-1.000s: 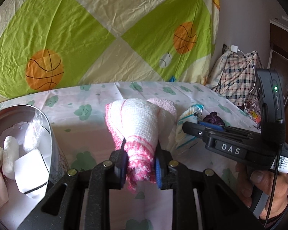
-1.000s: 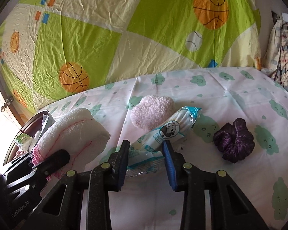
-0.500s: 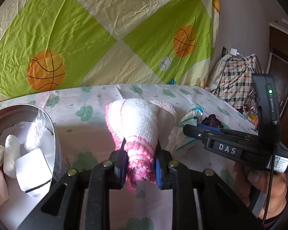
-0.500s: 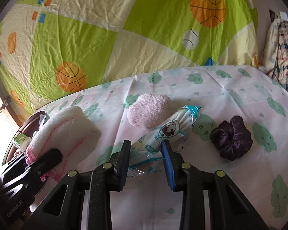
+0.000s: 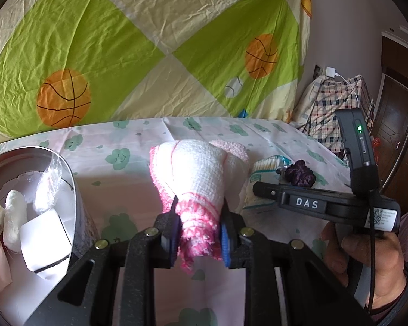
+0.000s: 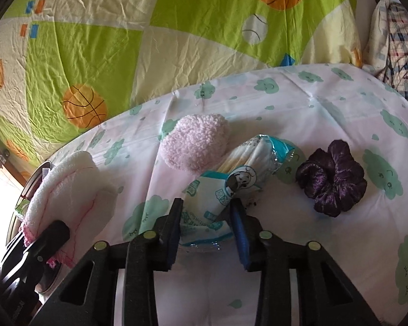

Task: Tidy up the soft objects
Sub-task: 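Carry the washcloth with the left tool while the right tool carries the packet over the tin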

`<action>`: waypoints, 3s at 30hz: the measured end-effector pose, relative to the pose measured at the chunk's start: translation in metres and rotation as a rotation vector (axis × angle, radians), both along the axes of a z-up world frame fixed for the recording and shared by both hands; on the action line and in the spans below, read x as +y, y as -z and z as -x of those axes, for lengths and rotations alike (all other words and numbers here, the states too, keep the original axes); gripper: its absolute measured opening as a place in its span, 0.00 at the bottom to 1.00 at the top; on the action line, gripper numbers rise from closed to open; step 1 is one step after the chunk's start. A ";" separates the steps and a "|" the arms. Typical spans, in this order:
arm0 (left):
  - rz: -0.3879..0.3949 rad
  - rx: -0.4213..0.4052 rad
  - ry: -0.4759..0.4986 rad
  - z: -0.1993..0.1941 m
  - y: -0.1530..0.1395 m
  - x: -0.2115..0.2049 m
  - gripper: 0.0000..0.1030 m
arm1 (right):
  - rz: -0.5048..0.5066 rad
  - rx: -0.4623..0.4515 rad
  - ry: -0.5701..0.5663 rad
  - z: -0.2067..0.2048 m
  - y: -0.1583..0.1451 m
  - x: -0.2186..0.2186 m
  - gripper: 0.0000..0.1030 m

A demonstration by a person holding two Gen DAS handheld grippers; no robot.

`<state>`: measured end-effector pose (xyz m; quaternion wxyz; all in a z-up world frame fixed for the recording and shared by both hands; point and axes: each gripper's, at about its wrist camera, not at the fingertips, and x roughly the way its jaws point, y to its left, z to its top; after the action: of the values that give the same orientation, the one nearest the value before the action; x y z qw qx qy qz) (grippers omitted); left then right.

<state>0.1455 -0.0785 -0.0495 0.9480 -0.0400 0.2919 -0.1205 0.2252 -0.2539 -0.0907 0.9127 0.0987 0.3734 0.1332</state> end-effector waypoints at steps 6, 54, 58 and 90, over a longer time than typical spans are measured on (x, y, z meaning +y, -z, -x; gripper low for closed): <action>0.010 -0.009 -0.007 0.002 0.000 0.002 0.22 | 0.036 -0.159 -0.020 0.024 -0.021 0.009 0.33; 0.025 -0.197 -0.141 0.042 -0.015 0.026 0.22 | 0.127 -0.548 -0.135 0.106 -0.047 0.046 0.33; 0.022 -0.211 -0.158 0.048 -0.015 0.028 0.22 | 0.138 -0.570 -0.150 0.111 -0.048 0.051 0.33; 0.037 -0.314 -0.252 0.085 -0.021 0.048 0.22 | 0.093 -0.609 -0.187 0.129 -0.051 0.060 0.33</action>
<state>0.0604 -0.0308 -0.0282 0.9886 -0.0740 0.1310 -0.0112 0.0958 -0.1943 -0.0401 0.9698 -0.0223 0.0964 0.2229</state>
